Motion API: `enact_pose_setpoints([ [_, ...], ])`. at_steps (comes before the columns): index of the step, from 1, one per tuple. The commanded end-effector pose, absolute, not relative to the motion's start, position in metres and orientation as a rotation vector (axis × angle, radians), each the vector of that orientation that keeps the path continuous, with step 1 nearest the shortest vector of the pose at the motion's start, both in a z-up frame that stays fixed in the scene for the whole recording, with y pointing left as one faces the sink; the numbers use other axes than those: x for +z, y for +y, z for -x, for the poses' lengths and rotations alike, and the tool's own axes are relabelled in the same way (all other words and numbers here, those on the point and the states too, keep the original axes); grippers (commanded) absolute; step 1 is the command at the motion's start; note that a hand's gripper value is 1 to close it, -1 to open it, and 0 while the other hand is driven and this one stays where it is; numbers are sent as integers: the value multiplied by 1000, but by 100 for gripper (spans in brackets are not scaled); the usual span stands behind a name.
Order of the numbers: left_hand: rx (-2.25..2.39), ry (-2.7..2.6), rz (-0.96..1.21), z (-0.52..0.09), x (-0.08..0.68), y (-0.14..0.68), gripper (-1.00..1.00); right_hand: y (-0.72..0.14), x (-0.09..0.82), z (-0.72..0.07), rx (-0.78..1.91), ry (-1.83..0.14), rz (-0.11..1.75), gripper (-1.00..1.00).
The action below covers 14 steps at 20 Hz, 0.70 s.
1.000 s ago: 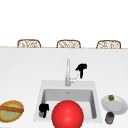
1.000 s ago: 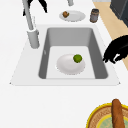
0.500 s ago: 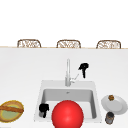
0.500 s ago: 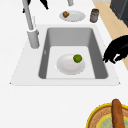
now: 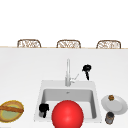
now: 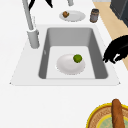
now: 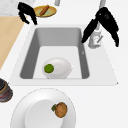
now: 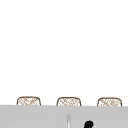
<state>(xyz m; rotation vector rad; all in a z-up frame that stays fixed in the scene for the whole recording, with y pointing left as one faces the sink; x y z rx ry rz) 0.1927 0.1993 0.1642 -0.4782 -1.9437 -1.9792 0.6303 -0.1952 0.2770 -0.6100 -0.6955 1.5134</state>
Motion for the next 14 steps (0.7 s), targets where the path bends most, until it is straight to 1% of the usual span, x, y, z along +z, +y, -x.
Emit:
enact_pose_setpoints([
  [1, -1979, -1944, 478, -193, 164, 199, 0, -200, 271, -610, 1586, -664, 622, -100],
  [6, -1979, -1944, 478, -193, 164, 199, 0, -208, 265, -579, 1579, -670, 643, -100],
  [9, -1979, -1944, 478, -193, 164, 199, 0, -209, 264, -565, 1543, -727, 640, -100],
  [12, -1979, -1944, 478, -193, 164, 199, 0, -209, 258, -551, 1550, -711, 624, -100],
  [14, -1979, -1944, 478, -193, 164, 199, 0, -210, 261, -557, 1524, -687, 621, -100],
])
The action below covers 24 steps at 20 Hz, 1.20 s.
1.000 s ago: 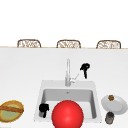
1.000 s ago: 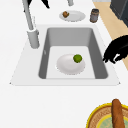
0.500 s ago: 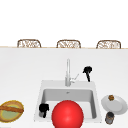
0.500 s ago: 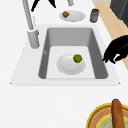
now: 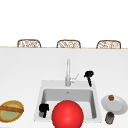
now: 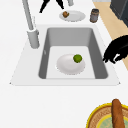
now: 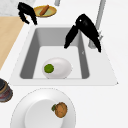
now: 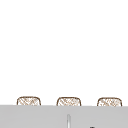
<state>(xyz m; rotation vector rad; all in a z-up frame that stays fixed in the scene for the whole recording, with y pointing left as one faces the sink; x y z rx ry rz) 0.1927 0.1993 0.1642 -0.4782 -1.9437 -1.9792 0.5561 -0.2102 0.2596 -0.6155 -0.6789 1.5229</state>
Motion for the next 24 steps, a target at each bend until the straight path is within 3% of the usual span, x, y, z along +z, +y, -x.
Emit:
enact_pose_setpoints([
  [1, -1979, -1944, 478, -193, 164, 199, 0, -210, 260, -556, 1522, -684, 620, -100],
  [7, -1979, -1944, 478, -193, 164, 199, 0, -211, 257, -550, 1526, -665, 601, -100],
  [24, -1979, -1944, 478, -193, 164, 199, 0, -230, 239, -416, 1507, -740, 676, -100],
])
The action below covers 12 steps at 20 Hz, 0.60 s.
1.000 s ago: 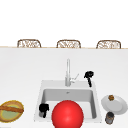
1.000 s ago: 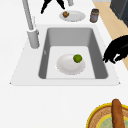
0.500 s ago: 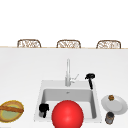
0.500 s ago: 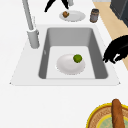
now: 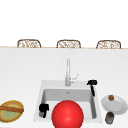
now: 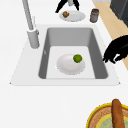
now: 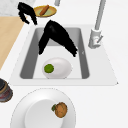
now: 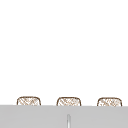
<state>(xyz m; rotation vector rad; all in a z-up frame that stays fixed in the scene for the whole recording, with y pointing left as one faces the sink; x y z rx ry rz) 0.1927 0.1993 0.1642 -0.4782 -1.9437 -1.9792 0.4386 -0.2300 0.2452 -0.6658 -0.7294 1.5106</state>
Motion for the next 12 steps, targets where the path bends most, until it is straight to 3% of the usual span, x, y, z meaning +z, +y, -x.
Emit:
enact_pose_setpoints([
  [1, -1979, -1944, 478, -193, 164, 199, 0, -229, 233, -408, 1506, -743, 680, -100],
  [12, -1979, -1944, 478, -193, 164, 199, 0, -225, 195, -319, 1480, -769, 705, -100],
])
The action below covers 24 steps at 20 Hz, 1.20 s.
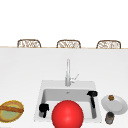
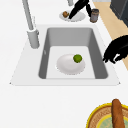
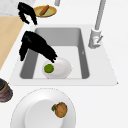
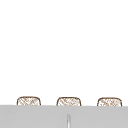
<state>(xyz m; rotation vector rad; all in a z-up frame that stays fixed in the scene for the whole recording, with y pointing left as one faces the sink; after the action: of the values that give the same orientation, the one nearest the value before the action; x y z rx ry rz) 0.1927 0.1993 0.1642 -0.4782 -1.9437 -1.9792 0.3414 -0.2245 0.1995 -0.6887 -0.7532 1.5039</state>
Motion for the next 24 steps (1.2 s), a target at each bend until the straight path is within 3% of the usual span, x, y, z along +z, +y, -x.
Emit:
enact_pose_setpoints([
  [1, -1979, -1944, 478, -193, 164, 199, 0, -225, 195, -313, 1485, -759, 703, -100],
  [24, -1979, -1944, 478, -193, 164, 199, 0, -230, 203, -172, 1497, -765, 694, -100],
])
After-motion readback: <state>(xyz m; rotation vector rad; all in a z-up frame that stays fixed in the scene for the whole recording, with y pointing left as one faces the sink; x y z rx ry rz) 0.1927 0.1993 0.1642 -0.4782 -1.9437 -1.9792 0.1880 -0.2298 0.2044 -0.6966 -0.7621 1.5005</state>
